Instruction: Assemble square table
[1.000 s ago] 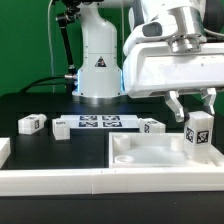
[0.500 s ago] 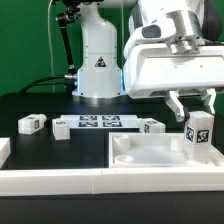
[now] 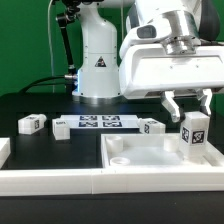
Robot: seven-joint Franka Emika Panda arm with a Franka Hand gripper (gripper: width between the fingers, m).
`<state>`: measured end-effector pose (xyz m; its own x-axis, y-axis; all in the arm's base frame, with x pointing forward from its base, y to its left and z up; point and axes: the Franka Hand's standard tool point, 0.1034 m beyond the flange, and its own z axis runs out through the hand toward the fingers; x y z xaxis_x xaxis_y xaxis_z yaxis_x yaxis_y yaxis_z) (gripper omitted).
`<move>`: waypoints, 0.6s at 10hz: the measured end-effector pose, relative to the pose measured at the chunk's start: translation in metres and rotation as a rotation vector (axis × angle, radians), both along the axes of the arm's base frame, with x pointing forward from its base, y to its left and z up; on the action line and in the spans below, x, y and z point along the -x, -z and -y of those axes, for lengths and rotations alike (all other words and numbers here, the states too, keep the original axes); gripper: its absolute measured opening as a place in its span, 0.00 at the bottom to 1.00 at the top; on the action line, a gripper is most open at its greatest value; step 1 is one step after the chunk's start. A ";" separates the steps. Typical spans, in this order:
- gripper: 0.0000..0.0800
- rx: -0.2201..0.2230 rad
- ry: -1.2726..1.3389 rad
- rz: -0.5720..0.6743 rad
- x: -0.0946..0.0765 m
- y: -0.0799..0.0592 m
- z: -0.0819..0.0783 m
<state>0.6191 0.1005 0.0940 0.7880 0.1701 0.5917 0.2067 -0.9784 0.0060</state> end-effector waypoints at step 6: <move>0.74 0.000 0.000 -0.013 0.000 0.001 0.000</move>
Offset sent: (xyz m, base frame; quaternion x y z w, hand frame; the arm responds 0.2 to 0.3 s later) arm 0.0000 0.0000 0.0000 0.0000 0.0000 0.0000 1.0000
